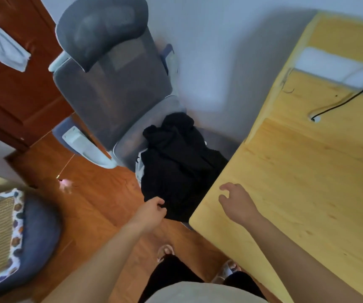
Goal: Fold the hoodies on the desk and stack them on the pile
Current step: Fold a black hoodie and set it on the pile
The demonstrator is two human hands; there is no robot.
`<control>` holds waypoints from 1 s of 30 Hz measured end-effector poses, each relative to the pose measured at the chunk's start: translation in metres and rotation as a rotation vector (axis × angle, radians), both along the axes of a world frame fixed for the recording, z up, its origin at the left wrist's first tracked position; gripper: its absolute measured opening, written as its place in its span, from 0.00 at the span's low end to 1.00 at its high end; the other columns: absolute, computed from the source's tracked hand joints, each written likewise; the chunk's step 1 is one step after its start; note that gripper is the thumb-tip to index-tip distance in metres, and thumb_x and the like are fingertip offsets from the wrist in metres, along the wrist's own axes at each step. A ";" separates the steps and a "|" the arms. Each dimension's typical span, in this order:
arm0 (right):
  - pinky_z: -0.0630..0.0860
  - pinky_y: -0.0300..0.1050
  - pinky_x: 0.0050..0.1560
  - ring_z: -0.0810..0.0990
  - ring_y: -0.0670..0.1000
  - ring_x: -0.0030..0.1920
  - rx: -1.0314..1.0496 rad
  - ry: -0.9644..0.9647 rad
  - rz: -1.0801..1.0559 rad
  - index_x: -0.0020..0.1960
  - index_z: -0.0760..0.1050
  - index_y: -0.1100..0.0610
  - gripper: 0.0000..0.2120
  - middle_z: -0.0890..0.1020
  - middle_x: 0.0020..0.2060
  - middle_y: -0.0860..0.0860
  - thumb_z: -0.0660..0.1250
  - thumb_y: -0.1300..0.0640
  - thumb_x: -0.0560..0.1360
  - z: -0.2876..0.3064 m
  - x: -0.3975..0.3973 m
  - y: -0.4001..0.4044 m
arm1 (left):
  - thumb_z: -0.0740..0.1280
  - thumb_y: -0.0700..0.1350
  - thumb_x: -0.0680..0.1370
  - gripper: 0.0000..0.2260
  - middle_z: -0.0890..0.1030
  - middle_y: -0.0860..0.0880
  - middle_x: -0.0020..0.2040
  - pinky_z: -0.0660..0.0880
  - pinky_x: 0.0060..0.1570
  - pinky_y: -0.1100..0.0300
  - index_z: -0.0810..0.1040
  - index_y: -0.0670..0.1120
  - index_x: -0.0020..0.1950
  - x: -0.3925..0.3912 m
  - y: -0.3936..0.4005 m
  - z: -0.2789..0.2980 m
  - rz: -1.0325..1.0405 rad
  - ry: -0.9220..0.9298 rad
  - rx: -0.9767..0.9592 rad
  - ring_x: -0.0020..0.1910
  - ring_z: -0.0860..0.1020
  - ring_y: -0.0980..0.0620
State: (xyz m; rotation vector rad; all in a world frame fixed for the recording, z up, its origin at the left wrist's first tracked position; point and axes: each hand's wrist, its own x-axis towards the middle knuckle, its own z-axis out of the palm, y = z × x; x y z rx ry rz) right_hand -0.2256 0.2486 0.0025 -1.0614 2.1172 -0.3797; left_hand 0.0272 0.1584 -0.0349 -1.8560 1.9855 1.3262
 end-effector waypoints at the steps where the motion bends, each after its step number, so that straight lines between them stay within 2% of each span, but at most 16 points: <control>1: 0.72 0.47 0.62 0.75 0.55 0.65 0.010 -0.006 -0.026 0.71 0.72 0.52 0.17 0.71 0.69 0.53 0.60 0.54 0.83 -0.002 0.002 -0.004 | 0.65 0.46 0.83 0.17 0.83 0.51 0.46 0.77 0.41 0.60 0.72 0.46 0.72 -0.002 -0.018 -0.009 0.010 -0.001 0.015 0.42 0.82 0.53; 2: 0.72 0.46 0.61 0.75 0.55 0.64 0.019 -0.009 -0.052 0.71 0.72 0.52 0.17 0.71 0.69 0.52 0.60 0.54 0.83 -0.003 0.004 -0.008 | 0.65 0.45 0.83 0.19 0.83 0.48 0.47 0.78 0.43 0.59 0.71 0.44 0.74 -0.004 -0.037 -0.019 0.029 0.002 0.029 0.44 0.82 0.51; 4: 0.71 0.46 0.60 0.76 0.55 0.63 0.046 -0.006 -0.116 0.71 0.72 0.52 0.17 0.71 0.69 0.52 0.60 0.54 0.83 -0.010 0.012 -0.015 | 0.66 0.46 0.82 0.23 0.83 0.43 0.56 0.78 0.52 0.55 0.68 0.42 0.76 -0.007 -0.079 -0.042 0.101 0.003 0.071 0.54 0.82 0.45; 6: 0.71 0.46 0.59 0.75 0.55 0.64 0.080 -0.021 -0.200 0.70 0.72 0.52 0.17 0.72 0.69 0.53 0.60 0.54 0.83 -0.019 0.023 -0.021 | 0.68 0.48 0.81 0.25 0.79 0.40 0.66 0.76 0.62 0.52 0.69 0.40 0.75 -0.006 -0.117 -0.069 0.202 -0.009 0.117 0.62 0.79 0.40; 7: 0.72 0.46 0.59 0.75 0.55 0.64 0.095 -0.034 -0.245 0.70 0.73 0.52 0.16 0.72 0.68 0.53 0.60 0.54 0.82 -0.023 0.030 -0.022 | 0.69 0.50 0.80 0.26 0.78 0.39 0.67 0.76 0.64 0.50 0.70 0.40 0.74 -0.004 -0.131 -0.081 0.268 0.006 0.148 0.63 0.78 0.39; 11: 0.73 0.48 0.60 0.76 0.54 0.63 0.177 -0.066 -0.395 0.67 0.75 0.52 0.15 0.74 0.66 0.52 0.62 0.55 0.81 -0.034 0.055 -0.026 | 0.71 0.52 0.79 0.28 0.78 0.43 0.66 0.76 0.64 0.48 0.69 0.43 0.75 -0.003 -0.171 -0.110 0.482 0.173 0.275 0.64 0.78 0.39; 14: 0.73 0.48 0.61 0.76 0.54 0.63 0.230 -0.054 -0.464 0.66 0.76 0.51 0.15 0.75 0.66 0.52 0.62 0.56 0.80 -0.038 0.064 -0.027 | 0.71 0.56 0.78 0.27 0.81 0.45 0.64 0.75 0.66 0.44 0.73 0.43 0.73 -0.008 -0.189 -0.129 0.502 0.222 0.359 0.62 0.79 0.41; 17: 0.73 0.47 0.61 0.76 0.54 0.63 0.241 -0.059 -0.533 0.66 0.76 0.53 0.15 0.77 0.66 0.51 0.62 0.57 0.80 -0.037 0.070 -0.029 | 0.70 0.55 0.80 0.22 0.82 0.48 0.55 0.74 0.63 0.46 0.76 0.42 0.66 -0.016 -0.191 -0.139 0.504 0.225 0.450 0.56 0.78 0.44; 19: 0.72 0.46 0.59 0.77 0.53 0.63 0.240 -0.072 -0.558 0.66 0.77 0.53 0.15 0.78 0.65 0.50 0.62 0.57 0.80 -0.036 0.075 -0.032 | 0.69 0.55 0.81 0.19 0.81 0.46 0.56 0.74 0.59 0.48 0.77 0.42 0.62 -0.021 -0.190 -0.138 0.511 0.232 0.419 0.57 0.78 0.42; 20: 0.72 0.45 0.58 0.77 0.53 0.63 0.238 -0.075 -0.565 0.66 0.77 0.53 0.15 0.78 0.65 0.50 0.62 0.57 0.80 -0.035 0.077 -0.034 | 0.69 0.55 0.80 0.16 0.81 0.44 0.58 0.74 0.59 0.48 0.78 0.43 0.59 -0.023 -0.190 -0.137 0.492 0.212 0.316 0.59 0.78 0.41; 22: 0.71 0.45 0.57 0.76 0.53 0.63 0.234 -0.078 -0.573 0.65 0.77 0.53 0.14 0.78 0.65 0.50 0.62 0.56 0.81 -0.034 0.080 -0.037 | 0.69 0.54 0.79 0.09 0.76 0.44 0.67 0.72 0.66 0.49 0.79 0.50 0.51 -0.026 -0.189 -0.130 0.354 0.150 0.050 0.67 0.74 0.40; 24: 0.70 0.44 0.58 0.76 0.53 0.64 0.226 -0.074 -0.577 0.66 0.76 0.53 0.14 0.77 0.65 0.50 0.62 0.56 0.81 -0.031 0.083 -0.039 | 0.69 0.50 0.80 0.02 0.58 0.45 0.81 0.64 0.72 0.51 0.80 0.54 0.51 -0.028 -0.191 -0.121 0.148 0.080 -0.083 0.77 0.62 0.43; 25: 0.69 0.44 0.58 0.75 0.53 0.64 0.220 -0.074 -0.580 0.66 0.76 0.53 0.14 0.77 0.66 0.50 0.62 0.56 0.81 -0.030 0.084 -0.039 | 0.69 0.49 0.81 0.03 0.50 0.47 0.83 0.61 0.74 0.50 0.80 0.56 0.53 -0.027 -0.195 -0.119 0.039 0.029 -0.082 0.80 0.55 0.44; 27: 0.69 0.44 0.56 0.76 0.53 0.64 0.207 -0.073 -0.586 0.66 0.76 0.53 0.14 0.77 0.66 0.50 0.61 0.56 0.82 -0.027 0.087 -0.039 | 0.67 0.50 0.81 0.11 0.43 0.46 0.84 0.55 0.78 0.46 0.76 0.62 0.62 -0.019 -0.206 -0.121 -0.288 -0.134 -0.050 0.82 0.46 0.41; 29: 0.68 0.43 0.55 0.76 0.52 0.63 0.201 -0.059 -0.586 0.66 0.76 0.53 0.14 0.77 0.66 0.50 0.61 0.56 0.82 -0.025 0.089 -0.041 | 0.66 0.52 0.81 0.23 0.46 0.43 0.84 0.52 0.79 0.43 0.64 0.62 0.75 -0.007 -0.219 -0.125 -0.577 -0.266 -0.081 0.82 0.49 0.40; 30: 0.68 0.43 0.54 0.76 0.52 0.62 0.192 -0.055 -0.584 0.66 0.76 0.53 0.14 0.77 0.66 0.50 0.61 0.56 0.82 -0.023 0.091 -0.043 | 0.65 0.52 0.82 0.26 0.50 0.43 0.83 0.53 0.78 0.43 0.60 0.61 0.78 -0.004 -0.223 -0.125 -0.642 -0.278 -0.113 0.81 0.54 0.40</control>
